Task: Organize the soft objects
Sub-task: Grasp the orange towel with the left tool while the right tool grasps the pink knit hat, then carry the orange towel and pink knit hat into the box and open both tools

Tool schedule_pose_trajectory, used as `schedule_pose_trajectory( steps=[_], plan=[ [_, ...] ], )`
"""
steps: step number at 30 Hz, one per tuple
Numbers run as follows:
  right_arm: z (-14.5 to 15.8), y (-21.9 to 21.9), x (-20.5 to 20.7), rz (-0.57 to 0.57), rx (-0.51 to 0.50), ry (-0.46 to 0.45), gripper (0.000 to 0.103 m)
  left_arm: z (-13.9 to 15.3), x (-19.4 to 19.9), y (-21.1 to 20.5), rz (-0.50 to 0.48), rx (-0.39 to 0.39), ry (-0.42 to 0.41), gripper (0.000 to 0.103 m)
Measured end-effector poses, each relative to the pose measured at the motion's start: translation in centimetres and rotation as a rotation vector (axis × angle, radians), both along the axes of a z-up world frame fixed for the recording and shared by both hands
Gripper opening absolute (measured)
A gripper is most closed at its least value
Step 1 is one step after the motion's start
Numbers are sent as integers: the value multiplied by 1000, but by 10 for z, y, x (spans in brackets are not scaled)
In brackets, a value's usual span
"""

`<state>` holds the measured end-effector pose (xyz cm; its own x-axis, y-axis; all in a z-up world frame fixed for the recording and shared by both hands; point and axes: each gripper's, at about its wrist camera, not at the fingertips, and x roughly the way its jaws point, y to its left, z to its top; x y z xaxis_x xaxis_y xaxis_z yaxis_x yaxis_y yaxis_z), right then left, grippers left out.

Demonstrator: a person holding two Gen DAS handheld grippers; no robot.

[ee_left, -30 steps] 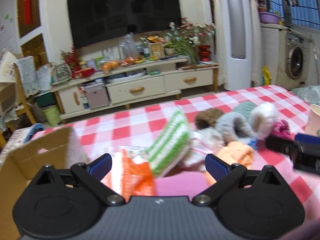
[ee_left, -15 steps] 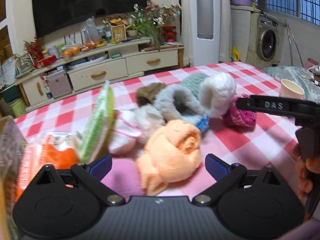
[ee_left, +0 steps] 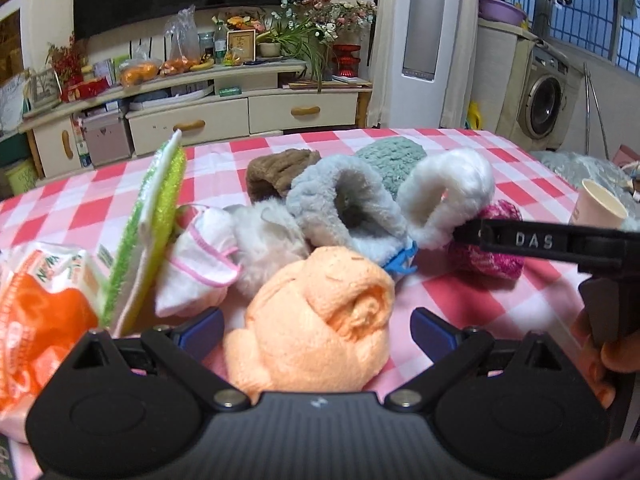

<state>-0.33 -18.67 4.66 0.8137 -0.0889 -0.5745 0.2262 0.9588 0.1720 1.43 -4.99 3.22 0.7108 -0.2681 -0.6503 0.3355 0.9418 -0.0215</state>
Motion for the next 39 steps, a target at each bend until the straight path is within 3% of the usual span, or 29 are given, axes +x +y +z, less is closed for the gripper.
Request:
schedule_pose_trajectory(
  steps=[2,6,11,15,21,27,39],
  plan=[
    [-2,-1,3,8,-4,14,103,-3,4,0,4,-22,12,98],
    [-1,-1,6,13,-21,23,103,-6,10,2,11,-36,30,84],
    [0,2,3,22,-49,20,103,-7,17,9,33,-99,75,74],
    [-1,4,2,36,-54,22,88,-6,18,13,34,-121,86,69],
    [-2,8,-3,41,-103,12,76,-6,15,18,37,-145,94,67],
    [-1,6,-9,31,-57,-4,67,-5,7,24,32,-179,112,67],
    [-1,6,-39,-7,26,-42,61,6,-21,40,-11,-222,104,67]
  ],
)
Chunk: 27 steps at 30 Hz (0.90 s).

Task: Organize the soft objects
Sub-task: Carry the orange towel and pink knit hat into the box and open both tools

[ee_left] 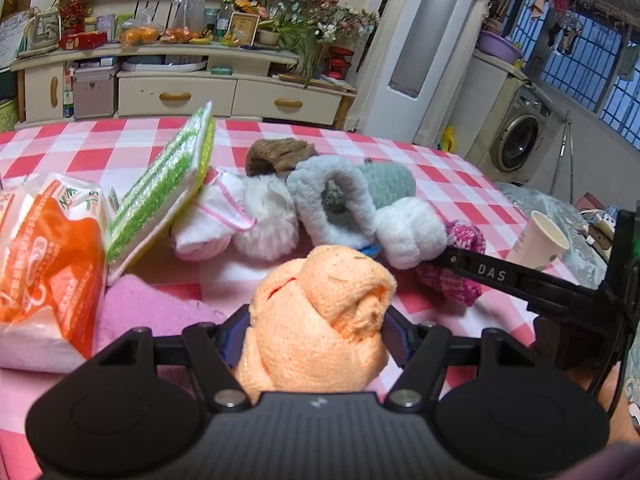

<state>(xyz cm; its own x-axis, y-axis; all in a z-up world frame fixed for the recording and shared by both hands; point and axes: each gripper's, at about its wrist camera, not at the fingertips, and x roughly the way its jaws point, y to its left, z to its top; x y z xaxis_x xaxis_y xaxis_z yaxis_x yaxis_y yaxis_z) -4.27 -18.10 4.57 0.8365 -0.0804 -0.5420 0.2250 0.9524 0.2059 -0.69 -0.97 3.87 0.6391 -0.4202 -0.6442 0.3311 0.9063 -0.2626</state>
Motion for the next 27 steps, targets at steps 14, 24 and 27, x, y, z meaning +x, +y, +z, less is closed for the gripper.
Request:
schedule_pose_trajectory(
  steps=[14,24,27],
  plan=[
    [0,8,-42,-29,134,-3,61,21,-26,26,-14,-38,-74,67],
    [10,21,-60,23,149,-12,61,33,-39,50,-6,-72,-106,67],
    [14,28,-62,46,136,-18,61,36,-42,57,-4,-79,-118,67]
  ],
)
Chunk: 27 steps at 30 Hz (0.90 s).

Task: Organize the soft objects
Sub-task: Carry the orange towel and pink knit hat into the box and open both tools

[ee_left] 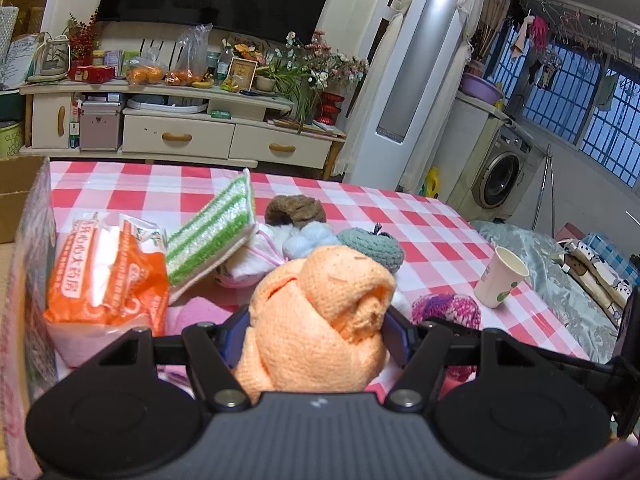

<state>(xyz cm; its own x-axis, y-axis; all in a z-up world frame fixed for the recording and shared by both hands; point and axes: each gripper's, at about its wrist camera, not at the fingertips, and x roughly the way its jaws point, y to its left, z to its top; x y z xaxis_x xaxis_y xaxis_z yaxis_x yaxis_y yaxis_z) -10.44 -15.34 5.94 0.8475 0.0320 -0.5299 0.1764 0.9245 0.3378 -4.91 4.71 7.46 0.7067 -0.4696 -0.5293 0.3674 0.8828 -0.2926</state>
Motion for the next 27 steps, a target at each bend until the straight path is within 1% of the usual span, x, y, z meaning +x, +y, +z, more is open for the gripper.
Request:
schedule_pose_trajectory(
  steps=[6,16,22,27],
  plan=[
    [10,15,2,47,-9,-21,61,8,-4,14,18,-21,-19,67],
    [38,53,13,160,-23,-108,61,29,-8,48,83,-69,-73,67],
    [45,82,27,271,-25,-129,61,38,-6,71,157,-56,-91,67],
    [54,109,40,371,-38,-155,61,43,-1,93,248,-34,-95,67]
  ],
)
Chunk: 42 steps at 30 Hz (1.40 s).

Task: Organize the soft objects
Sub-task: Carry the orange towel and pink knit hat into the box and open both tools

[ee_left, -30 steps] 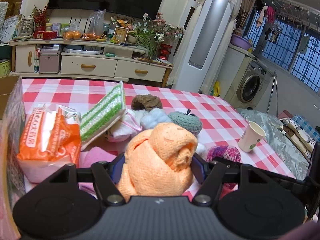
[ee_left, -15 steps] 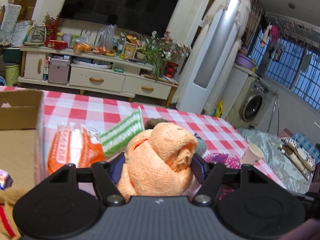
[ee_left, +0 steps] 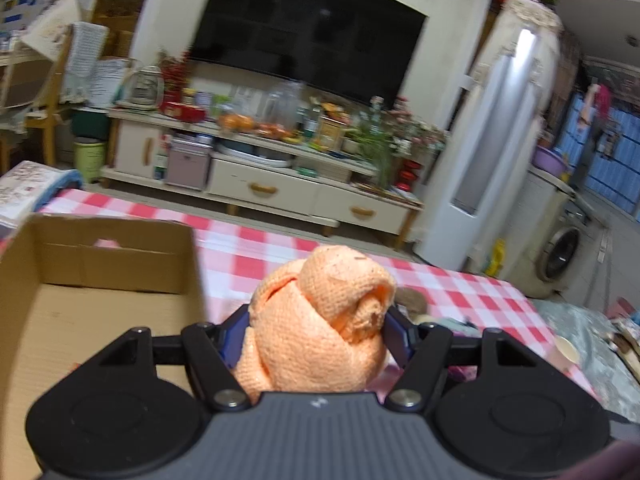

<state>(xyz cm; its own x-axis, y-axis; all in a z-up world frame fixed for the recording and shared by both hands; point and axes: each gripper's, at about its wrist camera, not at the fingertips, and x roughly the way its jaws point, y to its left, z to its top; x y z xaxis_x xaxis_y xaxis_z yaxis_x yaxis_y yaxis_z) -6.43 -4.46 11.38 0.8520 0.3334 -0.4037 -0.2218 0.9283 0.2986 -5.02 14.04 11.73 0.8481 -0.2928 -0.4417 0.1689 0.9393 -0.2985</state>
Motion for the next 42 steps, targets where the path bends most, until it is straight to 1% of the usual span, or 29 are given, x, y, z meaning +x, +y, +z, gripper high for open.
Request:
schedule_pose_trajectory(
  steps=[7,10,20,22,25,28,29,30,33,35,38,42],
  plan=[
    [5,46,29,124,-34,-29,61,5,9,32,157,59,17,68],
    [8,62,40,172,-47,-39,62,5,12,43,215,71,35,68],
    [9,116,53,283,-120,-63,63,6,18,75,333,100,64,68],
    [8,122,46,299,-138,-66,63,6,18,81,348,97,70,68],
    [6,132,45,318,-163,-63,68,5,20,87,361,90,83,69],
    [3,138,43,320,-185,-60,75,4,21,91,370,91,93,70],
    [3,140,43,319,-190,-62,86,3,21,92,373,93,96,71],
    [3,138,40,315,-190,-68,93,3,21,92,375,95,97,73],
    [3,134,33,306,-196,-79,96,5,20,92,381,112,91,77],
    [5,130,31,296,-188,-82,99,7,19,90,383,122,78,78],
    [4,121,29,274,-179,-85,100,10,18,87,380,133,60,78],
    [2,111,25,245,-162,-79,100,10,20,85,373,129,59,78]
  ],
)
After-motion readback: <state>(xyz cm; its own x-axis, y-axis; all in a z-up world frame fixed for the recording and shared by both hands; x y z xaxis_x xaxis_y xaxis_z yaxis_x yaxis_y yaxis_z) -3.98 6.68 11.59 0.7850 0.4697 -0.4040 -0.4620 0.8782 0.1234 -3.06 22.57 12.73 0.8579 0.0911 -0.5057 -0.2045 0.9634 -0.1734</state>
